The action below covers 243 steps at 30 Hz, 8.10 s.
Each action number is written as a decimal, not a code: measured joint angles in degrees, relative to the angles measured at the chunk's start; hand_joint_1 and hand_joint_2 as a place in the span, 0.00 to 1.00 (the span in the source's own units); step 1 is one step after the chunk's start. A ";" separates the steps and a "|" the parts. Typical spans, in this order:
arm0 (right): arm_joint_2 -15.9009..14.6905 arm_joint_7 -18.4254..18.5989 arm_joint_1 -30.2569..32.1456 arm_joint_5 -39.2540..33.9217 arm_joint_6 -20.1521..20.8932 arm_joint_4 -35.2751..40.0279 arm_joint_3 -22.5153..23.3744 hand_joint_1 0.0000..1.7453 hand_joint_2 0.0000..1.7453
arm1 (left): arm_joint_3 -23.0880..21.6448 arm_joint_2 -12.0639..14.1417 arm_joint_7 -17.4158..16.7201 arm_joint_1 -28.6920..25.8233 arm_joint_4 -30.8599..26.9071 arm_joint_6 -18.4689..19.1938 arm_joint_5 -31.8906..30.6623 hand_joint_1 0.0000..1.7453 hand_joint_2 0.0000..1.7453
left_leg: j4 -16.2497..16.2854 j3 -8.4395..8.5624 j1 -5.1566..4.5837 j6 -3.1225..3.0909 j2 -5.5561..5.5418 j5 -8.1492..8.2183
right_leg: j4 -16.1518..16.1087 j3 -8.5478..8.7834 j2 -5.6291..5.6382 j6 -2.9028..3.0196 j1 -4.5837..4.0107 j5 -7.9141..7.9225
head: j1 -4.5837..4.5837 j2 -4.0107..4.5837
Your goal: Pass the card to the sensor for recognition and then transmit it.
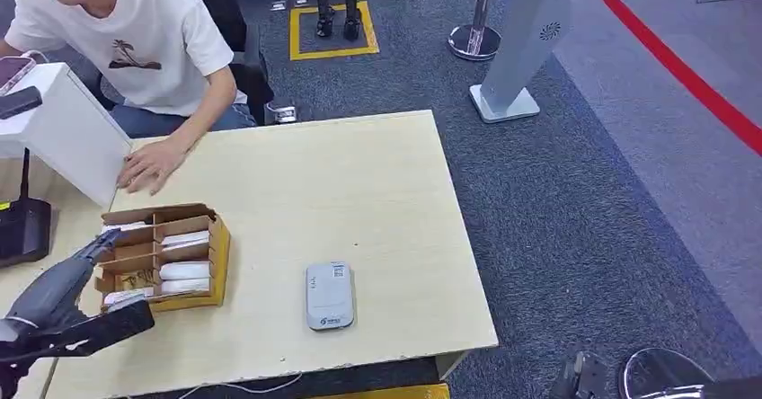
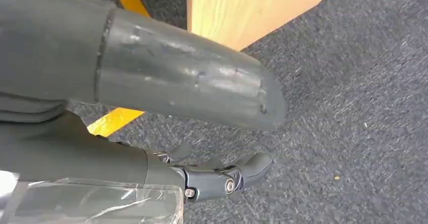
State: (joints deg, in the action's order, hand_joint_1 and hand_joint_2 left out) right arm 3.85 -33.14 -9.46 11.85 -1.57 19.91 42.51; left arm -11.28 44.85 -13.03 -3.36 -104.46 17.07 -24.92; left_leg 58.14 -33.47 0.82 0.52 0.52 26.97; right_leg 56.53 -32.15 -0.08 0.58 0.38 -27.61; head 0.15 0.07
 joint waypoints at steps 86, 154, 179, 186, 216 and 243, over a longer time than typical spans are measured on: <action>0.44 1.40 -1.48 0.20 -0.76 0.00 -0.63 0.00 0.00 | -7.28 -2.12 1.12 9.50 10.54 5.88 4.02 0.00 1.00 | 0.02 0.02 0.01 0.01 -0.11 -0.04 | 0.02 0.05 -0.10 0.02 0.00 0.03 | 0.00 0.00; 0.92 0.61 -0.71 -2.19 -0.94 -0.02 -1.42 0.00 0.00 | -1.42 -0.41 -1.20 -5.02 -3.28 1.51 2.65 0.00 1.00 | 0.01 0.02 0.01 0.01 -0.10 -0.03 | 0.01 0.05 -0.10 0.02 0.00 0.02 | 0.00 0.00; 0.66 0.70 -0.12 -2.05 -0.94 -0.02 -1.42 0.00 0.00 | 1.75 -1.44 -3.28 -8.29 -1.92 -1.64 -0.74 0.00 1.00 | 0.01 0.01 0.01 0.02 -0.13 -0.02 | 0.01 0.05 -0.12 0.00 0.00 0.00 | -0.02 -0.02; 0.55 0.74 -0.10 -1.81 -0.98 -0.02 -1.42 0.00 0.00 | 2.42 -2.19 -2.86 -8.11 -1.09 -1.35 -1.00 0.00 1.00 | 0.01 0.01 0.00 0.01 -0.13 -0.03 | 0.01 0.05 -0.12 0.00 0.00 0.01 | 0.00 -0.02; 0.48 1.20 -0.43 -0.66 -1.01 -0.02 -1.44 0.00 0.00 | 0.17 -6.23 1.03 3.00 6.89 2.58 -2.71 0.00 1.00 | 0.02 0.01 0.00 0.01 -0.13 -0.04 | 0.01 0.05 -0.13 0.01 0.00 0.03 | -0.02 0.00; 0.48 1.20 -0.50 -0.66 -0.94 -0.02 -1.44 0.00 0.00 | -1.97 -6.25 1.16 4.86 8.66 3.24 -1.70 0.00 1.00 | 0.02 0.01 0.01 0.01 -0.13 -0.03 | 0.02 0.04 -0.13 0.02 0.00 0.03 | 0.00 -0.02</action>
State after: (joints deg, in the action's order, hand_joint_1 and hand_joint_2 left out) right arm 4.33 -31.93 -9.96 11.19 -2.51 19.89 41.07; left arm -13.25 38.60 -11.87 1.50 -95.80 20.31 -26.62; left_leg 58.16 -33.46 0.83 0.53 0.39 26.94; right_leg 56.55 -32.10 -0.20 0.59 0.38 -27.59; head 0.15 0.04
